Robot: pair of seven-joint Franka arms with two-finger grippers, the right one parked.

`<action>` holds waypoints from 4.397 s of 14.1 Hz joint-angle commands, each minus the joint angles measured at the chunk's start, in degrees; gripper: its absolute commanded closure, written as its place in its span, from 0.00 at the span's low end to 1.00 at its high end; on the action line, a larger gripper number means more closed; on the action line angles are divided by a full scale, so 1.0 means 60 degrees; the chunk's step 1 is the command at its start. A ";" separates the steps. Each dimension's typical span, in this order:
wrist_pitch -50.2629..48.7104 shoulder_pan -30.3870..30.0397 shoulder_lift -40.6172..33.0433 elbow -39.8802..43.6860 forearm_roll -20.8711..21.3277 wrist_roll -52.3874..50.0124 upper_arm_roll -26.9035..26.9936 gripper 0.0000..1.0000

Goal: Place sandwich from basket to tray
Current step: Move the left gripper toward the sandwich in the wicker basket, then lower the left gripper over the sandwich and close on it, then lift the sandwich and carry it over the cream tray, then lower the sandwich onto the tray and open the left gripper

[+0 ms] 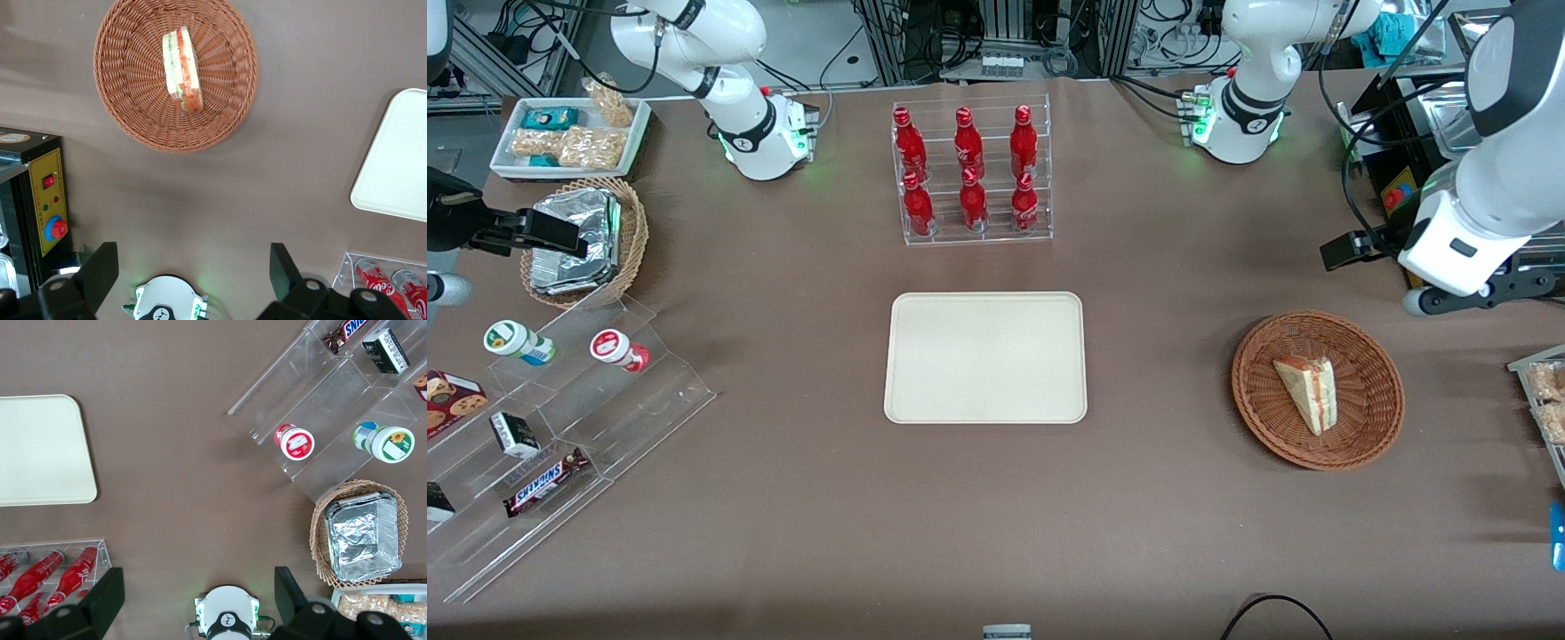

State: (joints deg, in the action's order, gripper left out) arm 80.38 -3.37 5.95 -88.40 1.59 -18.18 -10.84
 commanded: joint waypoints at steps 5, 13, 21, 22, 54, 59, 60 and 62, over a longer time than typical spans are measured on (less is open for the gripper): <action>0.2414 -0.0522 0.0839 -0.1417 -0.0002 -0.0119 0.0355 0.00; 0.7533 -0.0595 0.1511 -0.4295 -0.0075 -0.0119 0.0795 0.00; 0.8735 -0.0683 0.2464 -0.4441 -0.0104 -0.0352 0.0855 0.00; 0.9056 -0.0683 0.2552 -0.4630 -0.0104 -0.0367 0.0855 0.00; 0.5353 0.5686 0.5509 0.1196 -0.0954 -0.3854 -0.0171 0.83; 0.6287 0.6785 0.6740 0.2237 -0.0852 -0.4818 -0.0288 0.80; 0.6450 0.6889 0.6916 0.2282 -0.0808 -0.4893 -0.0274 0.80; 0.6510 0.6905 0.7035 0.2297 -0.0807 -0.4894 -0.0259 0.79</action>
State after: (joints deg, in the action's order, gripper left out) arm 119.72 37.83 46.32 -77.36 -3.65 -46.66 -12.97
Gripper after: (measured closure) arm 0.797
